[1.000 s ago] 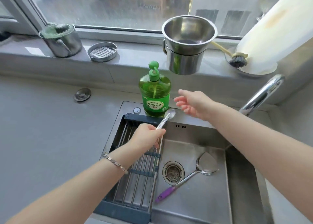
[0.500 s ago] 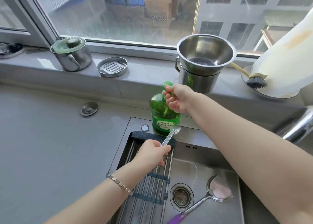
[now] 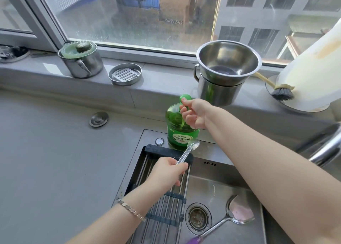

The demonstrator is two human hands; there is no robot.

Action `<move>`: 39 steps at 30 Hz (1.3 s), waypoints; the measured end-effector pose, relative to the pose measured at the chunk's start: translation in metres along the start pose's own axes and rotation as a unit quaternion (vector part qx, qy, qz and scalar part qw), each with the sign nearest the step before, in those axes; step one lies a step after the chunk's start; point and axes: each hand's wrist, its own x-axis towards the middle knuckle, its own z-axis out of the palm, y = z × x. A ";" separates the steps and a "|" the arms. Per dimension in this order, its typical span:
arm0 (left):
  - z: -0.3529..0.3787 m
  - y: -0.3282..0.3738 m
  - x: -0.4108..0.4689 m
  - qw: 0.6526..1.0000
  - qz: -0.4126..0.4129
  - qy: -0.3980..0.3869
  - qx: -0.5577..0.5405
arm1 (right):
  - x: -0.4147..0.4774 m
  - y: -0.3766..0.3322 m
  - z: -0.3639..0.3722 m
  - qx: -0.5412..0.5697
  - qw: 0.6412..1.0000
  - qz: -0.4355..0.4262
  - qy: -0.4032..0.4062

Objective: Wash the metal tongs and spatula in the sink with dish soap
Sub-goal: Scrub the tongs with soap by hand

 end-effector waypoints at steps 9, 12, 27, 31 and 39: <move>0.001 0.018 -0.030 0.997 0.045 -0.041 0.041 | -0.039 0.013 0.002 0.064 0.997 -0.033 0.011; 0.008 0.019 -0.046 0.995 0.059 -0.064 0.053 | -0.083 0.050 -0.008 0.108 0.986 -0.127 0.014; 0.089 0.017 -0.125 0.961 0.222 -0.107 0.127 | -0.181 0.217 -0.102 -0.693 0.553 -0.454 0.086; 0.097 0.004 -0.137 0.958 0.224 -0.094 0.149 | -0.192 0.209 -0.132 -0.695 0.561 -0.425 0.146; 0.111 -0.007 -0.147 0.960 0.224 -0.092 0.142 | -0.204 0.238 -0.141 -0.707 0.539 -0.437 0.133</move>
